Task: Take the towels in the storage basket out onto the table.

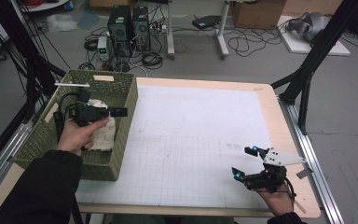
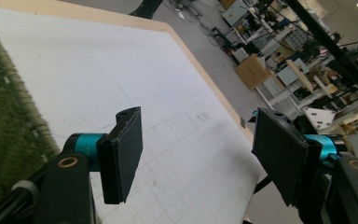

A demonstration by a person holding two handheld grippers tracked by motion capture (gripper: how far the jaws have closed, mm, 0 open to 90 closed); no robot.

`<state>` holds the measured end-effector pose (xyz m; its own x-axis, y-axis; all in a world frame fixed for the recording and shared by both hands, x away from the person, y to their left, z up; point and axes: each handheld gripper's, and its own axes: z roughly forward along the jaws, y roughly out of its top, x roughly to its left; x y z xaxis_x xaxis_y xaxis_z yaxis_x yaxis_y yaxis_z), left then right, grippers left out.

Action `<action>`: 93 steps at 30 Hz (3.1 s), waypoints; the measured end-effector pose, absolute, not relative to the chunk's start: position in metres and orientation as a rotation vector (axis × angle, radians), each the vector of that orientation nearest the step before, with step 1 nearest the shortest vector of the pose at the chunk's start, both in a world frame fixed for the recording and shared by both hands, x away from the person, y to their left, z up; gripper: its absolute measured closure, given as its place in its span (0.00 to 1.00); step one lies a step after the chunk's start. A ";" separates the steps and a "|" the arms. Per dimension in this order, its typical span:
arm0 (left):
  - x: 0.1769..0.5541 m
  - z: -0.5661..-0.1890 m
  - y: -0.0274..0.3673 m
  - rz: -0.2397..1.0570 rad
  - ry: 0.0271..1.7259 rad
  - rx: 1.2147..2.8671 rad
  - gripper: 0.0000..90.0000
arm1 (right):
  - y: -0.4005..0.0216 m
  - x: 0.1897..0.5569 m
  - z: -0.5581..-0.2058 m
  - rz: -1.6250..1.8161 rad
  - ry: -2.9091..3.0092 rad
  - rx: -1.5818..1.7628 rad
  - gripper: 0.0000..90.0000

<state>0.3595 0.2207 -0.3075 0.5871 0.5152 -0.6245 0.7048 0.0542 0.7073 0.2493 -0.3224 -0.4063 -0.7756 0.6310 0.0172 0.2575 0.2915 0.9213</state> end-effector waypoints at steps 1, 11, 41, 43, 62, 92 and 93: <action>0.360 -0.308 0.222 -0.184 1.049 1.610 0.37 | -0.323 0.249 -0.406 1.480 2.217 0.804 0.11; 0.365 -0.315 0.240 -0.067 1.127 1.662 0.37 | -0.323 0.249 -0.406 1.481 2.219 0.799 0.11; 0.389 -0.339 0.262 0.452 1.441 1.889 0.37 | -0.323 0.250 -0.407 1.480 2.219 0.780 0.11; 0.391 -0.342 0.262 0.456 1.459 1.898 0.37 | -0.322 0.250 -0.407 1.482 2.225 0.789 0.11; 0.405 -0.373 0.260 0.389 1.604 2.084 0.59 | -0.321 0.251 -0.407 1.484 2.237 0.781 0.11; 0.401 -0.375 0.261 0.166 1.545 2.158 0.93 | -0.320 0.250 -0.408 1.484 2.247 0.772 0.11; 0.400 -0.374 0.262 0.159 1.546 2.147 0.93 | -0.320 0.250 -0.408 1.483 2.245 0.774 0.11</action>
<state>0.4000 0.2616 -0.3742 0.3531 0.9174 -0.1836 0.8607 -0.2416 0.4481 0.2503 -0.3205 -0.4076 -0.7936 0.6082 0.0151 0.2526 0.3069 0.9176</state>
